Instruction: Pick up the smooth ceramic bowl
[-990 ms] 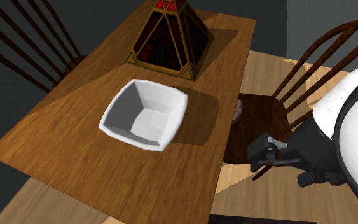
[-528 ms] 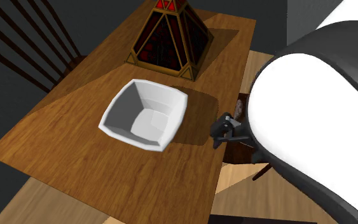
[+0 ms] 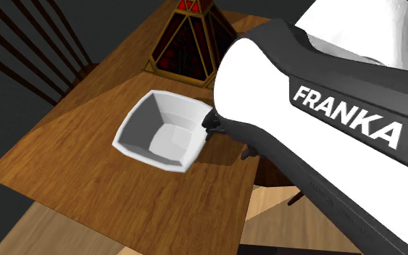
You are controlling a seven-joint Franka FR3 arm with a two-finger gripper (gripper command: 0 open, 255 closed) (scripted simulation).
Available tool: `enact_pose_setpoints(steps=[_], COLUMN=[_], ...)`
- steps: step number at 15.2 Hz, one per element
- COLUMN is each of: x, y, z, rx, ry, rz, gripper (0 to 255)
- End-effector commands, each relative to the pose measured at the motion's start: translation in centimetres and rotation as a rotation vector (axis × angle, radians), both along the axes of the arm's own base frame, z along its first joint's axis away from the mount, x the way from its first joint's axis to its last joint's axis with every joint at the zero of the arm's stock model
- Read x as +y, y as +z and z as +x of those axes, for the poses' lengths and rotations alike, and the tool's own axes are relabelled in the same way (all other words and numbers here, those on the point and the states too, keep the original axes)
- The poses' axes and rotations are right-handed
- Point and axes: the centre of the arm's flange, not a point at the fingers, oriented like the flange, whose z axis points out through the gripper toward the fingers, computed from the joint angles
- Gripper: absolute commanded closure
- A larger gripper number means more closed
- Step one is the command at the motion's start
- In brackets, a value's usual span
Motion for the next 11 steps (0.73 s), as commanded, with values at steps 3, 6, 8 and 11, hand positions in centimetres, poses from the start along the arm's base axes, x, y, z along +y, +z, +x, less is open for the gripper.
enact_pose_setpoints(steps=[3,6,8,11], x=[3.1,4.0,4.0,4.0], y=[-1.1,-1.9,-2.9,-4.5], z=[2.8,3.8,3.8,3.8], rx=[-0.023,-0.030,-0.030,-0.030], ry=[-0.031,-0.040,-0.040,-0.040], rz=[0.066,0.086,0.086,0.086], gripper=[0,0,0,0])
